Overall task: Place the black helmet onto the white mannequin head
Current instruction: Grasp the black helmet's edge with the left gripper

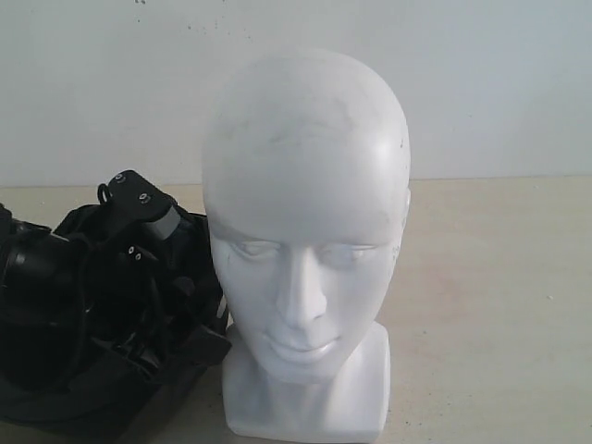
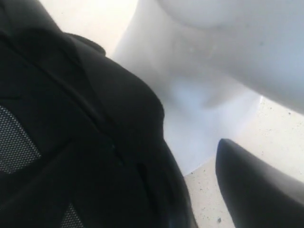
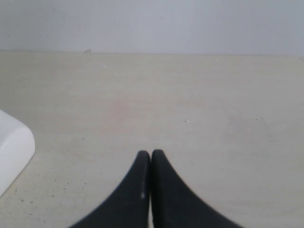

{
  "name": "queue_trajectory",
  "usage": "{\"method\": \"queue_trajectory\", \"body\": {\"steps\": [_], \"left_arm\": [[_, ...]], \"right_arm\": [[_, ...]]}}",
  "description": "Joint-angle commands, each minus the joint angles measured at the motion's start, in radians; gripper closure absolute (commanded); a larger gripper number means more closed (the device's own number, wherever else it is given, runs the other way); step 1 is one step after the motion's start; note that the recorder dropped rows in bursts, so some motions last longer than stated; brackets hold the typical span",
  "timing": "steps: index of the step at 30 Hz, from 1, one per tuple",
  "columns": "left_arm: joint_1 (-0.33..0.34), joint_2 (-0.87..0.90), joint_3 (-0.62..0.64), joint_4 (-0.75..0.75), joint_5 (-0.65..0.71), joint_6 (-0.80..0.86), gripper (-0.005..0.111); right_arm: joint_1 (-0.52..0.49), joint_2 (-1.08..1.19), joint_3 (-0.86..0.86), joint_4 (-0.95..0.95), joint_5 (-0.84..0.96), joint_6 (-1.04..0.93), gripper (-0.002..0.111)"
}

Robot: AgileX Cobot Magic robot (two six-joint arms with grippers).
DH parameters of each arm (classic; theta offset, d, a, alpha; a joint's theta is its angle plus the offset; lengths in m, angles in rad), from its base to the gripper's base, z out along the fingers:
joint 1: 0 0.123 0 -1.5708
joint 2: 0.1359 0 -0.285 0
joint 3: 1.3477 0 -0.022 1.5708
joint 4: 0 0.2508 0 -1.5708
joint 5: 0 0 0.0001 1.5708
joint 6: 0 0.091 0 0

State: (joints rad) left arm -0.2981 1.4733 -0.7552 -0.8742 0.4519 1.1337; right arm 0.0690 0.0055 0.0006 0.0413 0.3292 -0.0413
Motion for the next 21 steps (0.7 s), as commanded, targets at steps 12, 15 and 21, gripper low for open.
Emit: {"method": "queue_trajectory", "body": {"steps": [12, 15, 21], "left_arm": [[-0.005, 0.008, -0.007, -0.008, -0.019, 0.017, 0.033], [-0.005, 0.025, -0.007, -0.008, -0.017, 0.017, 0.033], [-0.005, 0.064, -0.007, -0.006, -0.016, 0.017, 0.034]], "right_arm": [[0.003, -0.005, -0.001, -0.002, -0.007, -0.002, 0.108], [0.003, -0.005, -0.001, -0.002, -0.007, -0.002, 0.108], [0.003, -0.005, -0.001, -0.002, -0.007, -0.002, 0.108]]}}
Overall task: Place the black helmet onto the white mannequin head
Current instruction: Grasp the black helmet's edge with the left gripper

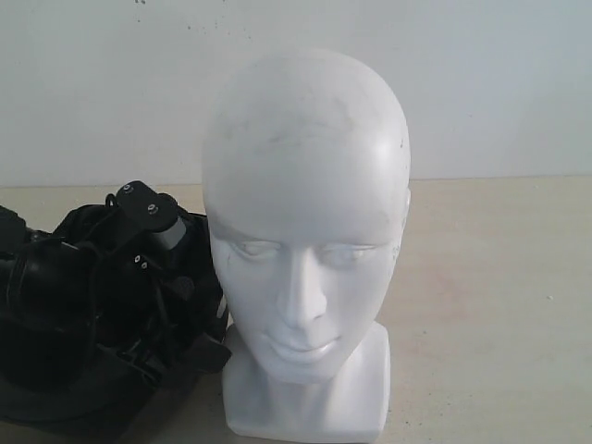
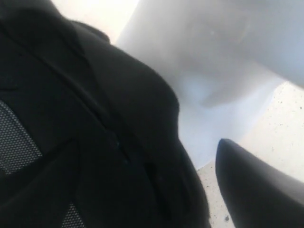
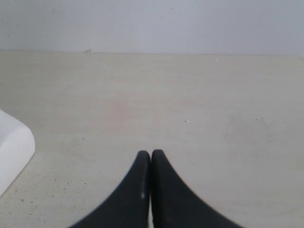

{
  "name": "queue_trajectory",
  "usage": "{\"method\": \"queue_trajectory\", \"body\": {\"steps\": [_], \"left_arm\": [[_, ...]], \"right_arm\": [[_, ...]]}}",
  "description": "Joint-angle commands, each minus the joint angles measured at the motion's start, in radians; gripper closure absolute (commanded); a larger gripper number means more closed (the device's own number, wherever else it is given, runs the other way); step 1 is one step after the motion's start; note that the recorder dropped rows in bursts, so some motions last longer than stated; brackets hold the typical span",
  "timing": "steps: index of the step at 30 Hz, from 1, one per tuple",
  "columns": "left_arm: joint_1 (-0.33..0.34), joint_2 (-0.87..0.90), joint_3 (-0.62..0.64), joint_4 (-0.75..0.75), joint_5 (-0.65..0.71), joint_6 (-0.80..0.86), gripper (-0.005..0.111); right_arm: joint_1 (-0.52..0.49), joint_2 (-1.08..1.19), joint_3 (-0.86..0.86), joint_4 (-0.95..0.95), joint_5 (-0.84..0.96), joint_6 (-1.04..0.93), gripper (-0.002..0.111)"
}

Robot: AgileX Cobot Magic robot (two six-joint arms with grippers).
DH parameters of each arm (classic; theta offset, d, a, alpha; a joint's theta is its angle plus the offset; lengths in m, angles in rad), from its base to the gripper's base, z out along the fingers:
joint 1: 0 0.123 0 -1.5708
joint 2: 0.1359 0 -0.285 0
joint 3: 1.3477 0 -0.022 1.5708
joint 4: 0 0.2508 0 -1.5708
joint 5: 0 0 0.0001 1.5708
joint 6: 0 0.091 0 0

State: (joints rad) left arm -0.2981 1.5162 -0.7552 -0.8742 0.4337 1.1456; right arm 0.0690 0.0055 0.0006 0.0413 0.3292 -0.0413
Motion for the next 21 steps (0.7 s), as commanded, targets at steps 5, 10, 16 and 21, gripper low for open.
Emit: {"method": "queue_trajectory", "body": {"steps": [5, 10, 16, 21], "left_arm": [[-0.005, 0.027, -0.007, -0.004, -0.046, 0.005, 0.034], [-0.005, 0.027, -0.007, 0.024, -0.051, 0.01, 0.034], [-0.005, 0.027, -0.007, 0.025, -0.026, 0.01, 0.033], [-0.005, 0.027, -0.007, 0.025, -0.032, 0.01, 0.033]], "right_arm": [[0.003, -0.005, -0.001, -0.002, -0.007, -0.002, 0.108], [0.003, -0.005, -0.001, -0.002, -0.007, -0.002, 0.108], [0.003, -0.005, -0.001, -0.002, -0.007, -0.002, 0.108], [0.003, -0.005, -0.001, -0.002, -0.007, -0.002, 0.108]]}}
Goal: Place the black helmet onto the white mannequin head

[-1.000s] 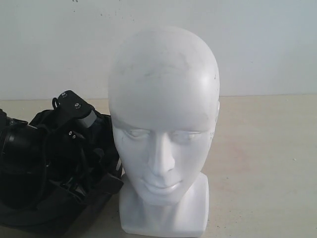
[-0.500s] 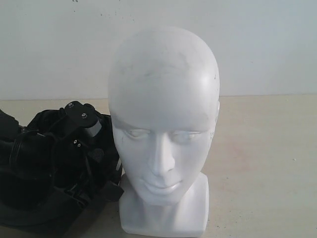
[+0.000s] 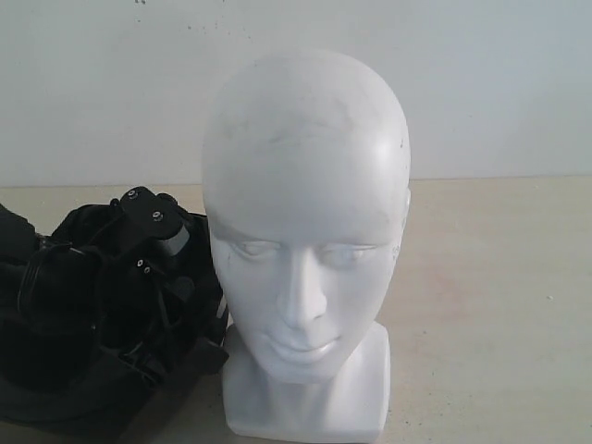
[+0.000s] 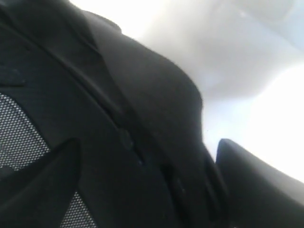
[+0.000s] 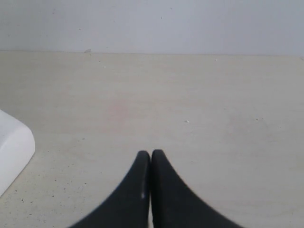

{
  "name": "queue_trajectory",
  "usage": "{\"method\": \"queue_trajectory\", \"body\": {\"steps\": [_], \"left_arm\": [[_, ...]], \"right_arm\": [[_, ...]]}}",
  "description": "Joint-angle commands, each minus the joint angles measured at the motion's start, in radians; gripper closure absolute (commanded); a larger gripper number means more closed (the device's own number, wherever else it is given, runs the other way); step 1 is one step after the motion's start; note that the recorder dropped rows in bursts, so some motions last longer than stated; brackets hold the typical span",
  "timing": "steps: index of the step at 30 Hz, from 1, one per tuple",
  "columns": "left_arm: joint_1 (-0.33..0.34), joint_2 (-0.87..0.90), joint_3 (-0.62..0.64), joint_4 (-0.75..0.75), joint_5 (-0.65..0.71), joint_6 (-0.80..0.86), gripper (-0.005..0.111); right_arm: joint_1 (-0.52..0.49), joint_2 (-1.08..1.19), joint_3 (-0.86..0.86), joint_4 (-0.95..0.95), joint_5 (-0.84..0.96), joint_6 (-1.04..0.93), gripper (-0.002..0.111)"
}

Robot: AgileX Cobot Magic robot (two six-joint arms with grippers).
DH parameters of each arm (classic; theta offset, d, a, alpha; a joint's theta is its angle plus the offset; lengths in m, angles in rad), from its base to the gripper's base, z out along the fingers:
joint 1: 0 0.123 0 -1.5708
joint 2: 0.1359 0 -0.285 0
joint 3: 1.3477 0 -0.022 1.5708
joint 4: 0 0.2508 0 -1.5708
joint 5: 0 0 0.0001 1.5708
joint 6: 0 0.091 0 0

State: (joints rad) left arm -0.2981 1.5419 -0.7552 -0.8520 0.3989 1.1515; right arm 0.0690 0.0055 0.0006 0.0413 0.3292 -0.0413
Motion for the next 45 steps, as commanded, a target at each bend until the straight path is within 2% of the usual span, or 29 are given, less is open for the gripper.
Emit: {"method": "queue_trajectory", "body": {"steps": [1, 11, 21, 25, 32, 39, 42, 45], "left_arm": [[-0.005, 0.002, -0.007, 0.003, 0.0, 0.004, 0.033], [-0.005, 0.026, -0.007, 0.038, -0.031, 0.0, 0.033], [-0.003, 0.002, -0.007, 0.048, 0.04, -0.012, 0.033], [-0.003, 0.002, -0.007, 0.048, -0.002, -0.016, 0.036], [-0.003, 0.044, 0.004, 0.02, 0.007, -0.099, 0.036], [-0.003, 0.053, 0.004, 0.011, -0.007, -0.079, 0.036], [-0.003, 0.053, 0.004, 0.011, -0.007, -0.102, 0.045], [-0.003, 0.053, 0.004, 0.011, -0.007, -0.105, 0.067]], "right_arm": [[0.003, -0.005, -0.001, -0.002, -0.007, -0.002, 0.108], [0.003, -0.005, -0.001, -0.002, -0.007, -0.002, 0.108], [0.003, -0.005, -0.001, -0.002, -0.007, -0.002, 0.108], [0.003, -0.005, -0.001, -0.002, -0.007, -0.002, 0.108], [0.003, -0.005, -0.001, -0.002, -0.007, -0.002, 0.108], [0.003, -0.005, -0.001, -0.002, -0.007, -0.002, 0.108], [0.003, -0.005, -0.001, -0.002, -0.007, -0.002, 0.108], [0.003, -0.005, -0.001, -0.002, -0.007, -0.002, 0.108]]}}
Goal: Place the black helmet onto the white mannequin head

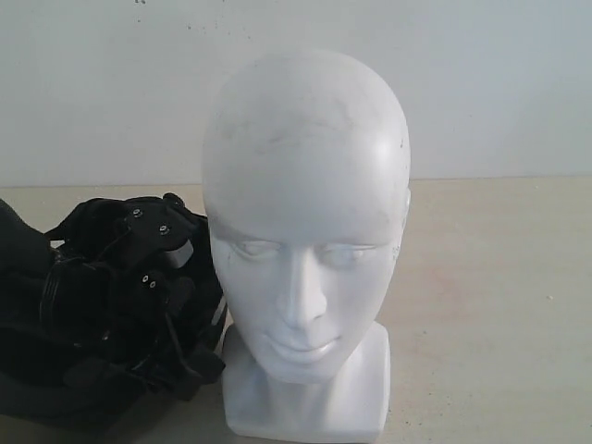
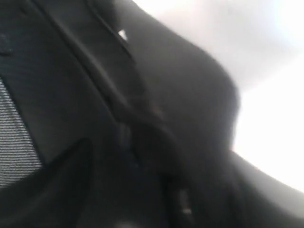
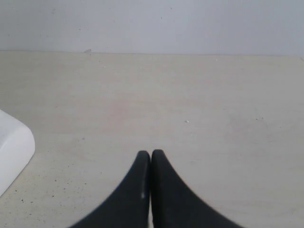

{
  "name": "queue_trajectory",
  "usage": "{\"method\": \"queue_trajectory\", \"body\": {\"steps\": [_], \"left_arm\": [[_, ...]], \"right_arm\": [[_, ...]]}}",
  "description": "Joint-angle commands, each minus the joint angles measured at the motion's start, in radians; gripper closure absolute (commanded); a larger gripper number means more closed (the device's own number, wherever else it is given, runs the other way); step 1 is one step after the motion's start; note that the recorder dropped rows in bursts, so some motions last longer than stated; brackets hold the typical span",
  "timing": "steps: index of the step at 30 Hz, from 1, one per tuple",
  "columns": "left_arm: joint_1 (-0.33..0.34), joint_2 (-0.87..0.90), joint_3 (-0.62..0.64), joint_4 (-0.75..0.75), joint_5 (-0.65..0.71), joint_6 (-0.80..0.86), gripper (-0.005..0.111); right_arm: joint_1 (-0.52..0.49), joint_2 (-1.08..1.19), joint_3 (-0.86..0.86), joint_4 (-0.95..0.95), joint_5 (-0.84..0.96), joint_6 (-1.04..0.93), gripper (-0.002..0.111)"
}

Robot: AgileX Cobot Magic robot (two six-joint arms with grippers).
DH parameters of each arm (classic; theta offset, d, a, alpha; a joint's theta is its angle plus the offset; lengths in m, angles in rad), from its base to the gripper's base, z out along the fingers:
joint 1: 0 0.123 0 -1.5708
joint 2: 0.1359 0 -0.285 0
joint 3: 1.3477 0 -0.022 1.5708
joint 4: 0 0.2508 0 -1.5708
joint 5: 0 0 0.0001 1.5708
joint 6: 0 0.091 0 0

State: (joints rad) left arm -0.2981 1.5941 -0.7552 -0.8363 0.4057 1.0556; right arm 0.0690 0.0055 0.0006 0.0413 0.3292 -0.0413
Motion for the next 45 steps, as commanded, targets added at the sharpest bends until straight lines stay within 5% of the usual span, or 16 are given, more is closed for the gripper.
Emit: {"method": "queue_trajectory", "body": {"steps": [1, 5, 17, 45], "left_arm": [[-0.003, 0.001, 0.004, -0.005, -0.014, -0.009, 0.074], [-0.003, 0.001, 0.004, -0.005, -0.016, -0.038, 0.102], [-0.003, -0.054, 0.004, 0.175, 0.065, -0.299, 0.102], [-0.003, -0.693, 0.116, 0.415, 0.244, -0.598, 0.102]], "right_arm": [[0.003, -0.005, -0.001, -0.002, -0.007, -0.002, 0.108], [0.003, -0.005, -0.001, -0.002, -0.007, -0.002, 0.108], [0.003, -0.005, -0.001, -0.002, -0.007, -0.002, 0.108], [0.003, -0.005, -0.001, -0.002, -0.007, -0.002, 0.108]]}}
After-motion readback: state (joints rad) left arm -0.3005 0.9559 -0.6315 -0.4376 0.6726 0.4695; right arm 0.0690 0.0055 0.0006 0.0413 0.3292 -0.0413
